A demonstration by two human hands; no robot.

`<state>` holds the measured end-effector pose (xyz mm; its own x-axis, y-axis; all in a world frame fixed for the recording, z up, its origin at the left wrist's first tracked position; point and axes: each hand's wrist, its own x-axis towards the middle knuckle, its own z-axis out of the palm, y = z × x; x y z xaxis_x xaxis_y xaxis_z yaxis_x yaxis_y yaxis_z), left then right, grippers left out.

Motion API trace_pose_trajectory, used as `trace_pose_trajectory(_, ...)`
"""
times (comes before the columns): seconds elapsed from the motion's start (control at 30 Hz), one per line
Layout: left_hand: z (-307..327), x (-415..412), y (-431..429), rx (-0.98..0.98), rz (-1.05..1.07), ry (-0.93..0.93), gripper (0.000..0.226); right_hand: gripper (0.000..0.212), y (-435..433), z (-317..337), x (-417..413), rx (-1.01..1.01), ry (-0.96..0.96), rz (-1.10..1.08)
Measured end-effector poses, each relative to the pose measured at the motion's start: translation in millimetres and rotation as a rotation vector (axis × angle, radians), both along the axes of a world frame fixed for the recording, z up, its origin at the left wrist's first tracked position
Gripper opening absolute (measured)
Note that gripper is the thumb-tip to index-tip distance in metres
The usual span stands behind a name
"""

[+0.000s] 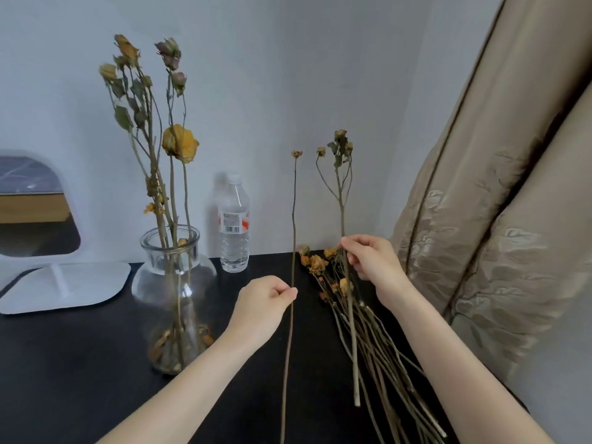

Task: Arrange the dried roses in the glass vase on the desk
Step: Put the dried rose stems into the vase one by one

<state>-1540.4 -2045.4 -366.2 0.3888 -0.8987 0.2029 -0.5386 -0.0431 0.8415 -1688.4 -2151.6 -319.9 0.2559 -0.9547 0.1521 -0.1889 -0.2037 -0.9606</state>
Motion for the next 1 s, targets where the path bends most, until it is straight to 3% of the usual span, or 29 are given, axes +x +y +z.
trace_pose_trajectory(0.67,169,84,99,-0.536,0.169,-0.012,0.010,0.022,70,123,103,-0.238,-0.424,0.234)
trace_pose_trajectory(1.0,207,108,96,-0.703,0.265,-0.011,0.009,0.025,73,134,123,-0.270,-0.453,0.283)
